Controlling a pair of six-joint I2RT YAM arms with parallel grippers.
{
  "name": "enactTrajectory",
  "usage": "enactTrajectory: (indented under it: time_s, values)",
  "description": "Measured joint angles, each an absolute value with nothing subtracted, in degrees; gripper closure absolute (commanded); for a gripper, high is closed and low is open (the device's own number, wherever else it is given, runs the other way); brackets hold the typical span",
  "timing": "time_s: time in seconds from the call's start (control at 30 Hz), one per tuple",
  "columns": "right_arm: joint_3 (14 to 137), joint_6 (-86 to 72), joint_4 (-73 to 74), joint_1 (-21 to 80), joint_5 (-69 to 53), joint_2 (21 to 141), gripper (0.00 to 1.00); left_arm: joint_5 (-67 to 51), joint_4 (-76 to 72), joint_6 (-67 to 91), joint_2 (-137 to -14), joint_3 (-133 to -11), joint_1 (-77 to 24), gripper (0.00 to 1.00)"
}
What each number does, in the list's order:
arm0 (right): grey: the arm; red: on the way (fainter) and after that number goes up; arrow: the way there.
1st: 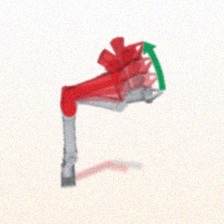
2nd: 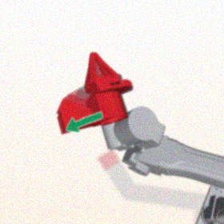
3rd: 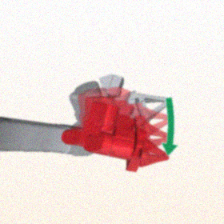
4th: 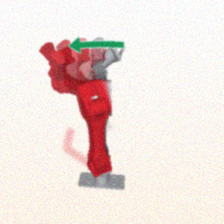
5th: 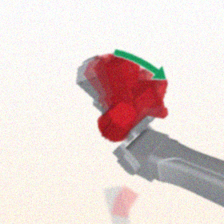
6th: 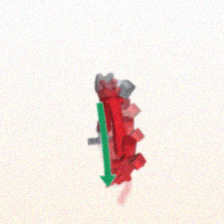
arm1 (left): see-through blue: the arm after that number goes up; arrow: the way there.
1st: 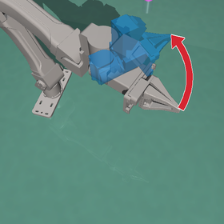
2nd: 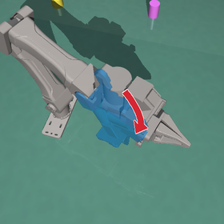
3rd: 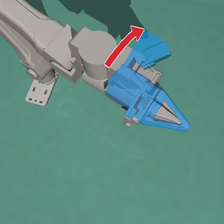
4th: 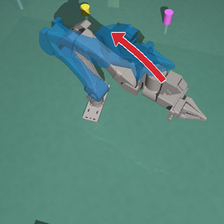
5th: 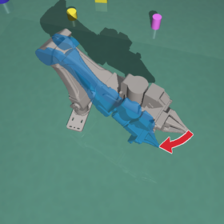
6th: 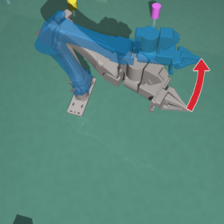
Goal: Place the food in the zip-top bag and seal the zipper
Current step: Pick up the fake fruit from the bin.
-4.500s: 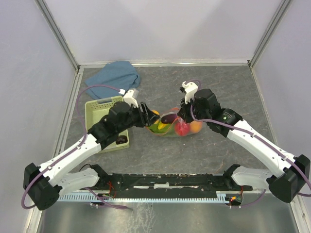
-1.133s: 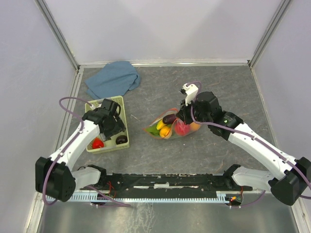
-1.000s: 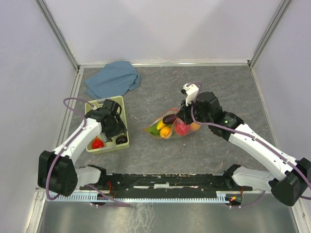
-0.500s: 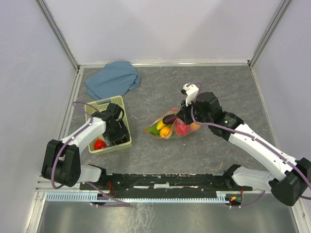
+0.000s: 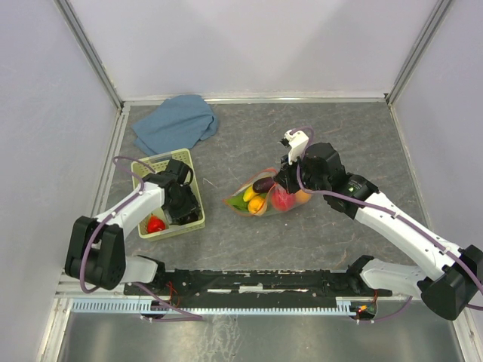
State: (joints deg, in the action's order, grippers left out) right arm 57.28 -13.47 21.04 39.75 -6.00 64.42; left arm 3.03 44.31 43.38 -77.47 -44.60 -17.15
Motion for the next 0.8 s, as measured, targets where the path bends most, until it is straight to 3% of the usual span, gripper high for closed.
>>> enactTrajectory:
  time_s: [0.53, 0.8]
  values:
    - [57.3, -13.6, 21.1, 39.8, -6.0, 64.7, 0.98, 2.4, 43.0, 42.6, -60.1, -47.0, -18.0, 0.57]
    - [58.2, -13.7, 22.2, 39.8, -5.8, 65.4, 0.98, -1.2, 34.0, 42.6, -53.5, -47.0, -28.2, 0.58]
